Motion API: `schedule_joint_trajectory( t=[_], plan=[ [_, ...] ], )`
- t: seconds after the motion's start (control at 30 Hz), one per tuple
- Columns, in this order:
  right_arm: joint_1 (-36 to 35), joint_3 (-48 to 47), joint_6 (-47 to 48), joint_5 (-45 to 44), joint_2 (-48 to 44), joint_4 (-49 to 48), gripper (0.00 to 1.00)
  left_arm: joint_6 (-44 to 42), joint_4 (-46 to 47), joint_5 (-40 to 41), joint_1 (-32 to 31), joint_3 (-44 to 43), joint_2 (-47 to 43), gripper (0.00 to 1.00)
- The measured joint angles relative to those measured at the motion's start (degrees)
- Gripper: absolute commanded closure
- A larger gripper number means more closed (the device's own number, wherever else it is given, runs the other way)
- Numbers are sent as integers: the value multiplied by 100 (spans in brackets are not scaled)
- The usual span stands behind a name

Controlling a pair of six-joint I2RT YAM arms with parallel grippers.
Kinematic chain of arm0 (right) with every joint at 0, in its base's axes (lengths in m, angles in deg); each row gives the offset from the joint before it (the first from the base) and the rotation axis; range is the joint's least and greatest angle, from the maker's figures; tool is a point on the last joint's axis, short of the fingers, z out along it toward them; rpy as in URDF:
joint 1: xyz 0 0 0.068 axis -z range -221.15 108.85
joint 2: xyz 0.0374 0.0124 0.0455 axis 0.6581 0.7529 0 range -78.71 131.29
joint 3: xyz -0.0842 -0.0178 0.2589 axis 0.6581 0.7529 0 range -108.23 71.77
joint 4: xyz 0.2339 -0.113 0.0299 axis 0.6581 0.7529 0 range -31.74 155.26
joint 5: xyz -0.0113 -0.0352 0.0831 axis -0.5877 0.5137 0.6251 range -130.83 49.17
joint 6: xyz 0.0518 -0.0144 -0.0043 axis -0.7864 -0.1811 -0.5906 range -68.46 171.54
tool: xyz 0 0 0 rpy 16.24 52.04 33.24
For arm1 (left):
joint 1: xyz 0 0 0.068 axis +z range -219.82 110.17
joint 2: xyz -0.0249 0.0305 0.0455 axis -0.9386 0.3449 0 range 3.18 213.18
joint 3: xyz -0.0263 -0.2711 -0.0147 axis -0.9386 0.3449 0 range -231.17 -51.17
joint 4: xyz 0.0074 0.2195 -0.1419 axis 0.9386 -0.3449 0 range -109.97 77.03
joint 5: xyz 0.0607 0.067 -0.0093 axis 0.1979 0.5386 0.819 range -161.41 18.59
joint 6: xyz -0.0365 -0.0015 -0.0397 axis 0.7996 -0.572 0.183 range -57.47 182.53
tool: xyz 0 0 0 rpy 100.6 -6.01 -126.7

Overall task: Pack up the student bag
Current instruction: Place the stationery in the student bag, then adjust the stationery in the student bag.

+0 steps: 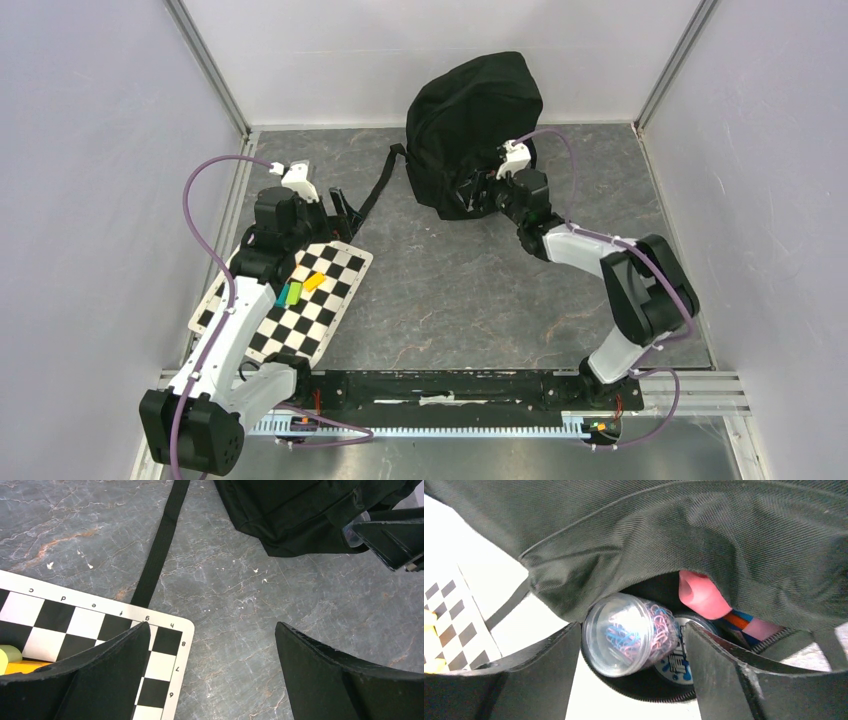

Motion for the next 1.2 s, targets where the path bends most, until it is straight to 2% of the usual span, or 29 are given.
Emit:
schedule_joint_trajectory(
  t=[0.17, 0.27, 0.37, 0.43, 0.53, 0.67, 0.83, 0.87, 1.03, 1.07, 1.13, 1.17, 1.2],
  plan=[
    [201, 122, 468, 68, -748, 595, 3, 0, 0, 72, 0, 0, -20, 0],
    [511, 127, 914, 118, -1207, 931, 4, 0, 0, 98, 0, 0, -42, 0],
    [866, 87, 1434, 286, -1410, 1298, 11, 0, -2, 109, -2, 0, -70, 0],
    [1113, -61, 1797, 562, -1298, 1657, 20, 0, -2, 109, -2, 0, -83, 0],
    [1390, -435, 2317, 1113, -857, 2184, 28, 0, -4, 109, -2, 0, -85, 0],
    [1639, -1019, 3060, 1759, -98, 2879, 29, 0, -11, 107, -2, 0, -85, 0],
    [1779, -1257, 3884, 2164, 363, 3482, 32, 0, -17, 109, -2, 0, -85, 0],
    [1790, -1314, 4000, 2197, 428, 3550, 35, 0, -17, 107, -2, 0, -85, 0],
    [1790, -1786, 4518, 2389, 761, 3869, 62, 0, -20, 107, -2, 0, -85, 0],
    [1790, -1906, 4601, 2430, 822, 3936, 69, 0, -20, 107, -2, 0, -85, 0],
    [1788, -2039, 4730, 2474, 863, 4026, 92, 0, -20, 107, 0, 0, -85, 0],
    [1790, -2072, 4795, 2492, 863, 4059, 100, 0, -20, 107, -2, 0, -85, 0],
    [1788, -2103, 4837, 2514, 863, 4092, 100, 0, -20, 107, -2, 0, -85, 0]
  ],
)
